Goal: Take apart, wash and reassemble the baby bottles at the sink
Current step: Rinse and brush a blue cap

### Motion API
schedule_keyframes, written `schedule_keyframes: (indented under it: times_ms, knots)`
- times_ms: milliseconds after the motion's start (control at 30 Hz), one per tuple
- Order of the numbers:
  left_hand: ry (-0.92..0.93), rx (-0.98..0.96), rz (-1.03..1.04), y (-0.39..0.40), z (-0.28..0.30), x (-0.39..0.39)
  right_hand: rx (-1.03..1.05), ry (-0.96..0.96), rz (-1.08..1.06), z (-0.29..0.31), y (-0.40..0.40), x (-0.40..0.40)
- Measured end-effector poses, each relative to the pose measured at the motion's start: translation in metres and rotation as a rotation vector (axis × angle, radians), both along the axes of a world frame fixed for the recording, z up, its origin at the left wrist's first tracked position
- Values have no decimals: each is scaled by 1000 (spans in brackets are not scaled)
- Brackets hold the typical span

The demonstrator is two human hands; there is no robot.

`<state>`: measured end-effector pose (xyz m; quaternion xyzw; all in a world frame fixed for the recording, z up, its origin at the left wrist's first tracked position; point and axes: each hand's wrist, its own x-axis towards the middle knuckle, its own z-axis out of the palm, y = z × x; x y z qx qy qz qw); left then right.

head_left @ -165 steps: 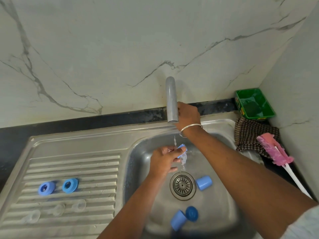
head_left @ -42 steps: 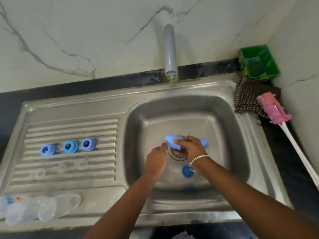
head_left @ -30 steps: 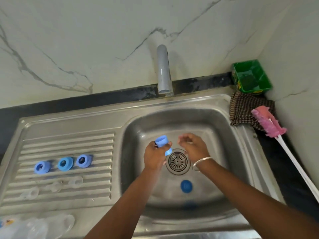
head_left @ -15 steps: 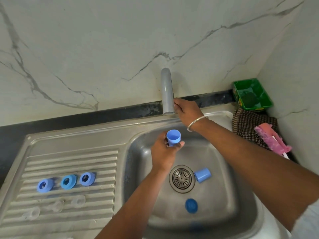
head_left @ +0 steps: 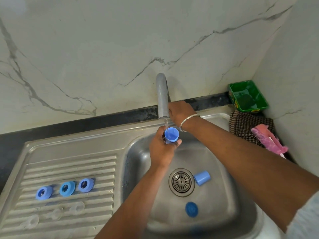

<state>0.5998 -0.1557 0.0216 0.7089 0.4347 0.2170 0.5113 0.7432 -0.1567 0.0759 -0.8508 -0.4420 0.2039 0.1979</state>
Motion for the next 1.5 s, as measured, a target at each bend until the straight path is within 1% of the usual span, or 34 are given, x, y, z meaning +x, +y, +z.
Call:
schedule_keyframes:
  times_ms: [367, 533, 633, 667, 733, 767, 900, 1000, 1067, 1133, 1200, 1233, 1267, 1333, 1400, 1467, 1500]
  knots:
    - [26, 25, -25, 0, 0, -4, 48, -101, 57, 2, -2, -1]
    - [145, 100, -167, -1, -2, -3, 84, -75, 62, 0, -4, 0]
    - [78, 78, -68, 3, 2, -2, 94, -69, 63, -1, -4, 0]
    - [65, 87, -64, 4, 3, -2, 93, -72, 61, 0, -4, 0]
    - [149, 198, -189, 4, -2, -5, 86, -81, 58, 0, -4, 0]
    - [175, 212, -218, 3, -4, -8, 88, -83, 55, 0, -4, 1]
    - [137, 133, -193, 8, -10, -17, 92, -83, 41, 0, -5, 0]
    - [146, 77, -271, 4, -11, -21, 91, -78, 42, -2, -4, 1]
    - [104, 61, -237, 2, -15, -21, 91, -78, 40, -3, -4, 2]
    - [144, 181, -261, 1, -16, -19, 93, -74, 39, -5, -5, 2]
    - [172, 249, -268, 4, -14, -15, 110, -64, 31, -5, -5, 2]
    - [160, 217, -241, 5, -10, -14, 118, -59, 29, -4, -5, 2]
    - [135, 138, -196, 5, -4, -11, 125, -58, 31, -4, -6, 2]
    - [83, -77, -88, 8, 5, -5, 130, -62, 38, -5, -6, 2]
    - [107, -267, 19, 9, 12, 3, 128, -58, 47, -5, -6, 2]
    - [115, -519, 171, 9, 19, 11, 132, -44, 48, -6, -4, 4]
    - [87, -659, 257, 8, 24, 14, 133, -37, 47, -7, -4, 4]
